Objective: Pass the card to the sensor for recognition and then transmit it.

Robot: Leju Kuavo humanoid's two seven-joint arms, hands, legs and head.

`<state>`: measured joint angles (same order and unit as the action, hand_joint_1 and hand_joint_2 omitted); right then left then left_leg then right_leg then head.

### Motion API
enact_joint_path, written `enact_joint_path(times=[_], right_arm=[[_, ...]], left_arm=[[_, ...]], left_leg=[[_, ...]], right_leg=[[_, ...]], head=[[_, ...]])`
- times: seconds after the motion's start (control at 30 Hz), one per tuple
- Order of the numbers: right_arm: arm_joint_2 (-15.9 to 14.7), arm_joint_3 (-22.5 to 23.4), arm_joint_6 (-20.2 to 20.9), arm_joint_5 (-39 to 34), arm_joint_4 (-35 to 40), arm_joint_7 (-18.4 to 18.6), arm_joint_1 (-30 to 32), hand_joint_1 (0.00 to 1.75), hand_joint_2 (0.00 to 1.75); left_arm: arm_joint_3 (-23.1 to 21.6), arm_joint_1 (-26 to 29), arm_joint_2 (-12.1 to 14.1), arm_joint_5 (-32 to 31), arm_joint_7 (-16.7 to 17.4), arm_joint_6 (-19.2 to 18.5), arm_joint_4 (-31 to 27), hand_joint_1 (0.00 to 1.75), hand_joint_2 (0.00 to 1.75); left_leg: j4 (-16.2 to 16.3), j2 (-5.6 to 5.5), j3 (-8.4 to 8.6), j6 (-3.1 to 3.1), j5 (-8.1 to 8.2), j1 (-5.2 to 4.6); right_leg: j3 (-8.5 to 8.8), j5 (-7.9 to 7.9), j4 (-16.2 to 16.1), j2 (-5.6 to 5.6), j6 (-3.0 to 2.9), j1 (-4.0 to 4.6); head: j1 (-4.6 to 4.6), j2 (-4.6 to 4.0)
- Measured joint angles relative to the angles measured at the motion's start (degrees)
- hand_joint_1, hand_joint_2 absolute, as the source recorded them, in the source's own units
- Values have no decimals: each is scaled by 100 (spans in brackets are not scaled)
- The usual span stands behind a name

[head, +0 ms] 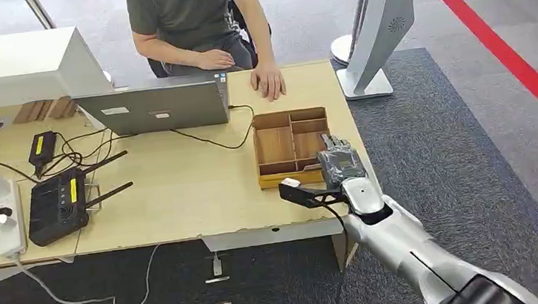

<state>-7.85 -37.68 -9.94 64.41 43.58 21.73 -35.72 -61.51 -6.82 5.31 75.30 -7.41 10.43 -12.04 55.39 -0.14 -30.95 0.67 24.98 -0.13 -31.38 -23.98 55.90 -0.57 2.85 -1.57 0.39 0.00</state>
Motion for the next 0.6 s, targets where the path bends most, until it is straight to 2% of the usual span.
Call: enact_joint_path(times=[0.6], right_arm=[[-9,26,-188,52,103,-48,40,175,175]], left_arm=[[0,2,17,15,20,0,0,0,0]], left_leg=[[0,-1,0,0,-1,0]], right_leg=[[2,2,1,0,-2,0]], head=[[-2,0]])
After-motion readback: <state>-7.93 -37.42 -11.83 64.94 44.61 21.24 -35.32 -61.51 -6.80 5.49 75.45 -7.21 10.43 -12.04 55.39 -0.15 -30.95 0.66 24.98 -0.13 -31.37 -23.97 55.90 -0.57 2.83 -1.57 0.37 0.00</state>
